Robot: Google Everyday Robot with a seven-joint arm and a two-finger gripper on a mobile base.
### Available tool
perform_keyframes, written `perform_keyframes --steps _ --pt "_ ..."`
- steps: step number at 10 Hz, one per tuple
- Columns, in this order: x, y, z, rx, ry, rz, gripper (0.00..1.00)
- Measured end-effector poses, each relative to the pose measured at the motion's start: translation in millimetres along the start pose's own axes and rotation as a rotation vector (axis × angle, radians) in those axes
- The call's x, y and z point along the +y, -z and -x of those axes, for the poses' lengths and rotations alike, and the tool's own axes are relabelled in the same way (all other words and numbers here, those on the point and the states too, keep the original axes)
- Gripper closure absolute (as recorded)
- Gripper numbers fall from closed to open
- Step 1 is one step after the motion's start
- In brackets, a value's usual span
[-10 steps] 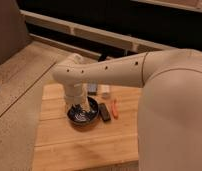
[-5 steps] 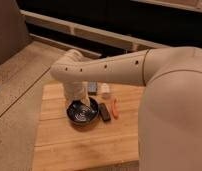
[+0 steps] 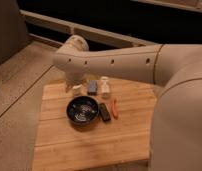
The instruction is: Place the white sponge in the ceramic bowl
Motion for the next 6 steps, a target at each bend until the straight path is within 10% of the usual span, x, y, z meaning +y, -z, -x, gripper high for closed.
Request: perform_keyframes --steps 1,6 --pt "-9.8 12.5 12.3 -0.052 0.025 -0.007 0.35" --pt "-13.7 10.0 11.6 -0.052 0.029 -0.016 0.35"
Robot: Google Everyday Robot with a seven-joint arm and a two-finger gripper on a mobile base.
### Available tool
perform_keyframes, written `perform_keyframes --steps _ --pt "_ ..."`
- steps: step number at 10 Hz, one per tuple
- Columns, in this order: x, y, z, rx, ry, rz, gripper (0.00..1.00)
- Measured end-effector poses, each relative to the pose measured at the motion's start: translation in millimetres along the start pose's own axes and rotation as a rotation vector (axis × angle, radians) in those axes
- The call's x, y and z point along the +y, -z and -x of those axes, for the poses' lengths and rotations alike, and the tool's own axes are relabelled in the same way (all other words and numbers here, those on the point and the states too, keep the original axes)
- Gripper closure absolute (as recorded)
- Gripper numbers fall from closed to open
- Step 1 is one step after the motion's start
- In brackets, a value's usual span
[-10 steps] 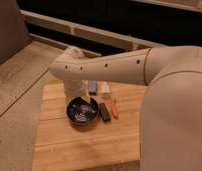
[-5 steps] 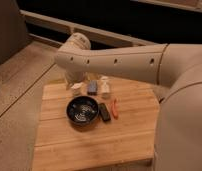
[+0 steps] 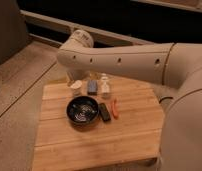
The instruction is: Place the white sponge in the ceramic bowl
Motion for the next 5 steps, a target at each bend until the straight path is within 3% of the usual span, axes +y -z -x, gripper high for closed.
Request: perform_keyframes --steps 2,3,5 --pt "-7.8 -8.1 -1.0 0.001 0.006 -0.019 0.35" --pt "-16.9 -9.1 4.2 -0.018 -0.010 -0.018 0.35" --pt "-34.7 -4.2 23.7 -0.086 -0.021 0.022 0.35"
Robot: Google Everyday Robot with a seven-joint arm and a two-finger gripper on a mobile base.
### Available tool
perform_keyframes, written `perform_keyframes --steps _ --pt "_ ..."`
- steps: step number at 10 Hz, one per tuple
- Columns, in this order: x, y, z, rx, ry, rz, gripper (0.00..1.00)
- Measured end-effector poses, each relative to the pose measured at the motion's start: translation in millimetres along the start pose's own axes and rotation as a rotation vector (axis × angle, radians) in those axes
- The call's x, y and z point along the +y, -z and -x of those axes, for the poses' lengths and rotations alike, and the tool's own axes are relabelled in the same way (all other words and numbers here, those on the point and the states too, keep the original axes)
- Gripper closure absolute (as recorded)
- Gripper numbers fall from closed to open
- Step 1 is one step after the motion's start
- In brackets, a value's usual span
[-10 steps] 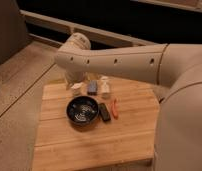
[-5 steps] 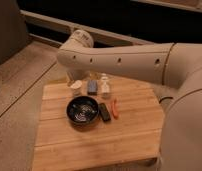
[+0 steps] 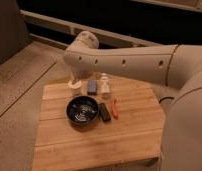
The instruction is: Place the white sponge in the ceramic bowl
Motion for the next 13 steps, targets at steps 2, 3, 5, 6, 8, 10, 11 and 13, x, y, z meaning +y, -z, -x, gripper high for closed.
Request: perform_keyframes --steps 2,3,5,6,8,10,11,13 --pt "-16.8 -10.1 4.1 -0.003 0.037 0.029 0.35" --pt "-28.4 -21.4 1.9 0.014 0.051 0.039 0.35" --pt "-49.2 -41.0 -1.3 0.049 0.062 0.045 0.35" --pt "-62.4 -53.6 -4.1 0.080 0.064 0.044 0.35" --pt "-80.9 -74.9 -7.3 0.134 0.064 0.042 0.35" --pt "-93.0 -89.4 -9.6 0.173 0.040 0.037 0.35" --pt "-94.2 -90.2 -9.7 0.176 0.036 0.036 0.35" --pt "-93.1 -90.3 -9.7 0.176 0.035 0.039 0.35"
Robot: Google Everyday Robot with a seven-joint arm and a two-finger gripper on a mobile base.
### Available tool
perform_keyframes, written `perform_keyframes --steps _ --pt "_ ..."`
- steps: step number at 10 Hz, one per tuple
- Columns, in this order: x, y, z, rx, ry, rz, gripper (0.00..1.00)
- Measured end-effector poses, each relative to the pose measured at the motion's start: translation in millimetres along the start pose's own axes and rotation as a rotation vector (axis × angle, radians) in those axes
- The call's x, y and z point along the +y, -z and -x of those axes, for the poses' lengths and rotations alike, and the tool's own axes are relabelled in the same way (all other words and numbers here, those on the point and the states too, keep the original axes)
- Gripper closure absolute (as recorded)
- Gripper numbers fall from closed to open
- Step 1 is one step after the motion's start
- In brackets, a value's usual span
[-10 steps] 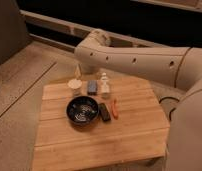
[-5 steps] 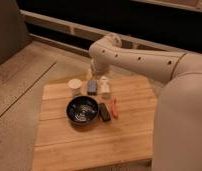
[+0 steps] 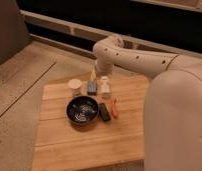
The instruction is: Place the white sponge in the ceramic bowl
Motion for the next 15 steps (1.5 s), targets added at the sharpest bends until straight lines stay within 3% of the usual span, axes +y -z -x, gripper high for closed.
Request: perform_keyframes --steps 2,3,7,9,10,12,15 --pt "0.3 1.7 0.7 -0.011 -0.003 0.003 0.35" --pt "0.7 2.8 2.8 -0.037 -0.033 0.024 0.35" --pt "3.9 -11.9 17.3 -0.211 -0.153 0.186 0.35" --pt "-1.2 -25.8 11.4 -0.238 -0.154 0.218 0.35" --pt "-4.7 -36.7 3.8 -0.230 -0.131 0.214 0.35" --pt "-5.0 -59.3 -10.9 -0.158 -0.015 0.155 0.35" --pt "5.0 -82.7 -5.4 -0.070 0.084 0.110 0.35"
